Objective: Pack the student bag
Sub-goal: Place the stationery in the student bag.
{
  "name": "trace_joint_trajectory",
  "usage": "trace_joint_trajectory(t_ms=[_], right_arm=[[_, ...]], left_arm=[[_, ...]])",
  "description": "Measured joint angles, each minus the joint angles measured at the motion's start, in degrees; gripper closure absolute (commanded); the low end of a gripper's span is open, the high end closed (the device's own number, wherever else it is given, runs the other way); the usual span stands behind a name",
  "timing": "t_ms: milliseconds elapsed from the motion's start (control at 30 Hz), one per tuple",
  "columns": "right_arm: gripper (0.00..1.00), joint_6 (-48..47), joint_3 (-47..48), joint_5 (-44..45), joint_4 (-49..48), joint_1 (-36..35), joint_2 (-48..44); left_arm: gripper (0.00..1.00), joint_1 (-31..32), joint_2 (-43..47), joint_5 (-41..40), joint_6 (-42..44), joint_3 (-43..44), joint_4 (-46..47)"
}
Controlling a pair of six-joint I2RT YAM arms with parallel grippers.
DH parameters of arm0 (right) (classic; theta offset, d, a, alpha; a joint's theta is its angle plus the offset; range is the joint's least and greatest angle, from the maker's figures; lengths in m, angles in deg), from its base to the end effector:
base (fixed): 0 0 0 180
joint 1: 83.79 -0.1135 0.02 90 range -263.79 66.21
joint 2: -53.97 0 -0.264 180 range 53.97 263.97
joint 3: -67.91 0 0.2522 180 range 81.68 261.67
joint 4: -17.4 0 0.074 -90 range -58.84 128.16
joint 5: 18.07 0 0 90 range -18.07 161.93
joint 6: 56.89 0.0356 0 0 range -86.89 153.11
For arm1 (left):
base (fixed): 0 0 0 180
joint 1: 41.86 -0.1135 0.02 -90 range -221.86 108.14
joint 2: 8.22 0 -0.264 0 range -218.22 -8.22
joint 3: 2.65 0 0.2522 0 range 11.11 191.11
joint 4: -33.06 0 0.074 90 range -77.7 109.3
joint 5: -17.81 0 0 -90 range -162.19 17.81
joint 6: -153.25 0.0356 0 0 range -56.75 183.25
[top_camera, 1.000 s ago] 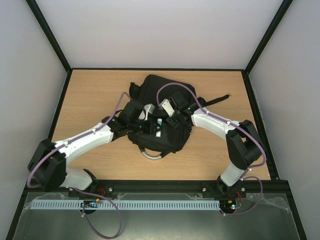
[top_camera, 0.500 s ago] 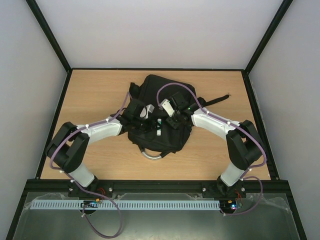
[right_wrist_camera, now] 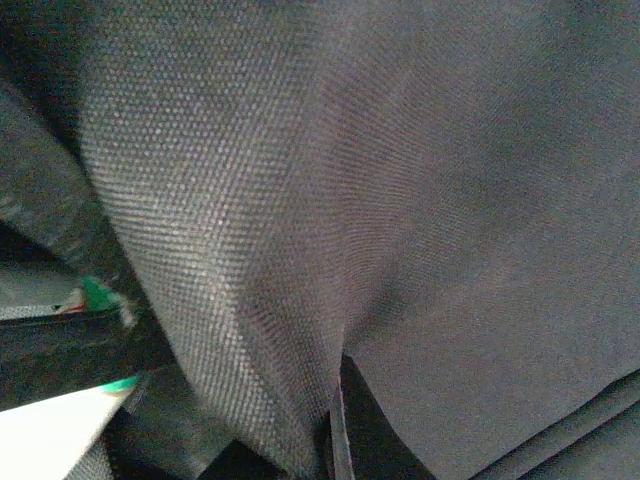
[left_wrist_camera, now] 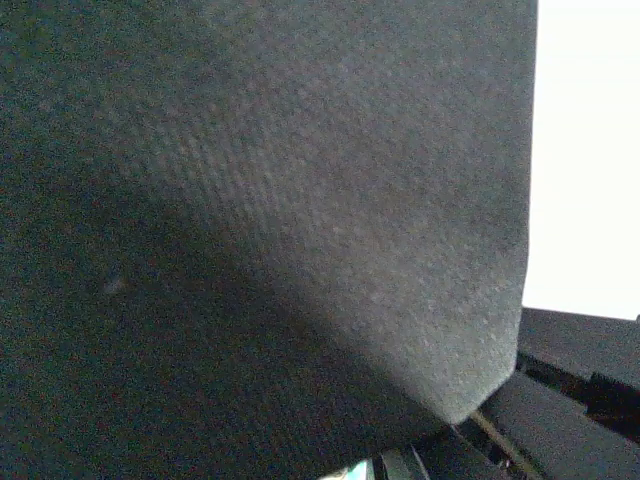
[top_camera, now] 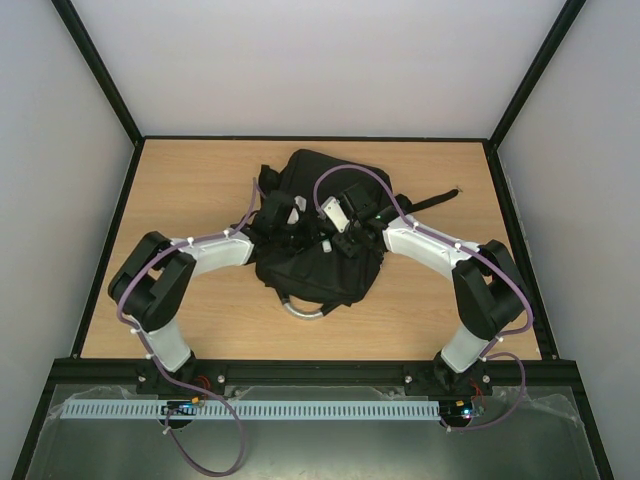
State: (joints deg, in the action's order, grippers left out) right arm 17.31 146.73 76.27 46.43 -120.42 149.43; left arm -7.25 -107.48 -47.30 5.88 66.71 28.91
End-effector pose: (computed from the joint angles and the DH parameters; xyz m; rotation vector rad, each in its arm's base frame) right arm 0.2931 0.2146 0.2258 -1.0125 2.1391 0.0861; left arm 0.2953 -0.2220 0.1888 -0.2007 2.4436 -1.3036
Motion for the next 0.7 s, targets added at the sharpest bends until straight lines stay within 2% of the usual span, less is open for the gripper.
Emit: trace_joint_trajectory(t_ms=[33,167,367,533,700], right_arm=[[0.99,0.0,0.0,-0.1,-0.1,0.0,0.0],[0.99,0.0,0.0,0.0,-0.6,0.3,0.0],[0.99,0.0,0.0,-0.1,-1.0,0.5,-0.1],[0.99,0.0,0.0,-0.3,-0.3,0.5,-0.2],[0.99,0.0,0.0,-0.7,0.0,0.5,-0.2]], left_arm=[[0.95,0.1,-0.2,-0.7,-1.4,-0.3,1.2],[0.71,0.2,-1.8,-1.7,-6.4,-0.7,5.9],[0.5,1.3,0.5,-5.4,-8.3,-1.8,6.0],[0.46,2.1,8.6,-10.5,-6.8,-3.2,0.9],[0.56,2.8,15.0,-12.4,-5.2,-5.8,-0.7]])
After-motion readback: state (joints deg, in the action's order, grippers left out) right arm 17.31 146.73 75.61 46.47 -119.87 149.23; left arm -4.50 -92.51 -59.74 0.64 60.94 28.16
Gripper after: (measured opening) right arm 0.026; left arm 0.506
